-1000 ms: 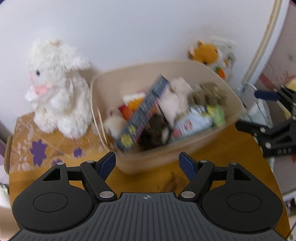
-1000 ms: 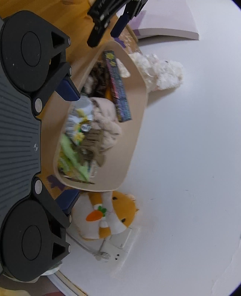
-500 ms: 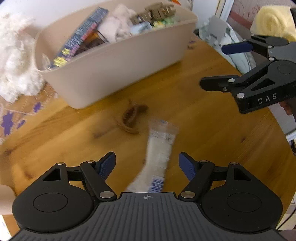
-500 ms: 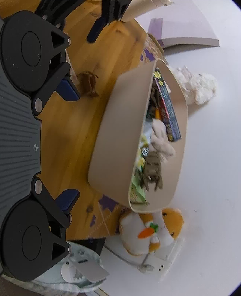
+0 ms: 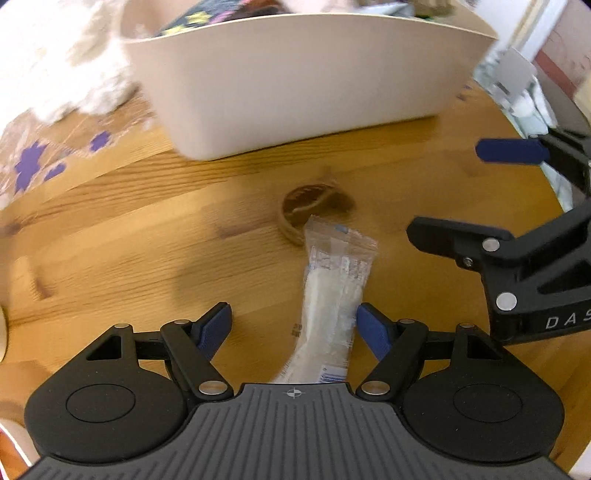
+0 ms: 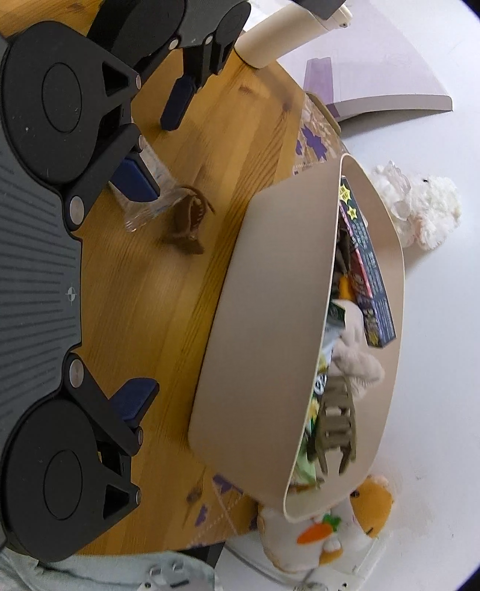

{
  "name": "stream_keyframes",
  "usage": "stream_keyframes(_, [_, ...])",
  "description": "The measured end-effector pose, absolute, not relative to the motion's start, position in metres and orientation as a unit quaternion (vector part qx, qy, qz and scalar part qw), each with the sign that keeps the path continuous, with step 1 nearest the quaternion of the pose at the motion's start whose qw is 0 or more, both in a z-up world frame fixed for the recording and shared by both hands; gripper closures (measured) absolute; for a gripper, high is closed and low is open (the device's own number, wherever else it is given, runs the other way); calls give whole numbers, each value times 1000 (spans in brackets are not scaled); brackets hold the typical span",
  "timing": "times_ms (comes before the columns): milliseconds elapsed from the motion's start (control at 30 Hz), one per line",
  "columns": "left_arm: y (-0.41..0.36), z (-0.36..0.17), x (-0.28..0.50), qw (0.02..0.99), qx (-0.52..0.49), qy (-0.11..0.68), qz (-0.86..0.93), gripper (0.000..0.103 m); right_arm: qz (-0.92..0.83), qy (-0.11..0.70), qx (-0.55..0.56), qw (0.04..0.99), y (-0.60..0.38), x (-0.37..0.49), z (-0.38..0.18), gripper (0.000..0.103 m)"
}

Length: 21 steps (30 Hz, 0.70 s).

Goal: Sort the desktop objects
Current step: 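Grasp the clear plastic packet with the left tool while the right tool grasps the brown hair clip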

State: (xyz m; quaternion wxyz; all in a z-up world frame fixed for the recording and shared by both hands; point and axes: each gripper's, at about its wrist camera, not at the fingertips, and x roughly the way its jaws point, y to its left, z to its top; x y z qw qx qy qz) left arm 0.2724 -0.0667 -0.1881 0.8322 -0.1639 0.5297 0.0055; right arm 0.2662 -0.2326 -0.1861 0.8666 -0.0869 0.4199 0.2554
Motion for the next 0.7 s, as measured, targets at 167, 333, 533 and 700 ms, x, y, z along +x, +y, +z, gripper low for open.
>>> stream_keyframes(167, [-41, -195, 261, 829, -171, 532, 28, 26, 276, 422, -86, 859, -211, 273, -192, 0])
stream_keyframes(333, [-18, -200, 255, 826, -173, 534, 59, 26, 296, 418, -106, 852, -187, 277, -198, 0])
stream_keyframes(533, [-8, -199, 250, 821, -186, 537, 59, 27, 320, 406, -161, 841, -164, 282, -205, 0])
stream_keyframes(700, [-10, -199, 248, 810, -210, 544, 63, 27, 337, 406, -190, 828, -156, 290, -210, 12])
